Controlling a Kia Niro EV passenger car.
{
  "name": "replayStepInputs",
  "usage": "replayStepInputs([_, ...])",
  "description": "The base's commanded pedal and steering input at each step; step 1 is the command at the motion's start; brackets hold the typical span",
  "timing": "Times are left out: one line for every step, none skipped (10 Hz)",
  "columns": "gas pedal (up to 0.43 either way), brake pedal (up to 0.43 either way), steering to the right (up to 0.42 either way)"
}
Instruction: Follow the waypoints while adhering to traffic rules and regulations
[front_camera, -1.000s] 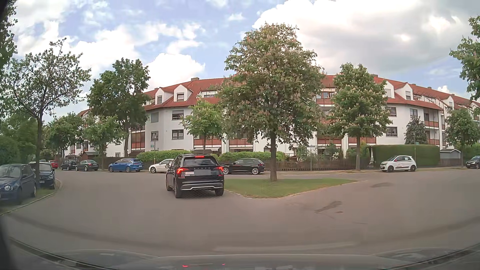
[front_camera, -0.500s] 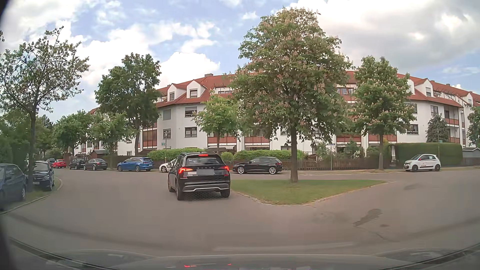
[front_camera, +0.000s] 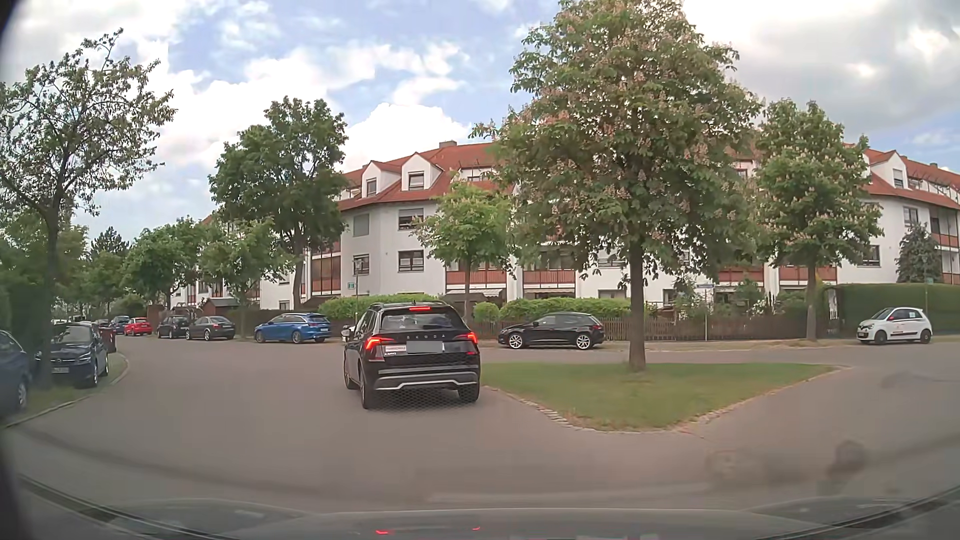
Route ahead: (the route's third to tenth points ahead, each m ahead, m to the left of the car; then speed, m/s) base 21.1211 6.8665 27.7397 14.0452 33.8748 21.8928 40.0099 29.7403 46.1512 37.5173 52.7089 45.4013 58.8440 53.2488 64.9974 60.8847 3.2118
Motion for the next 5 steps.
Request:
replayStepInputs([0.000, 0.171, -0.130])
replayStepInputs([0.000, 0.171, -0.128])
replayStepInputs([0.000, 0.171, -0.124])
replayStepInputs([0.000, 0.171, -0.117])
replayStepInputs([0.000, 0.171, -0.111])
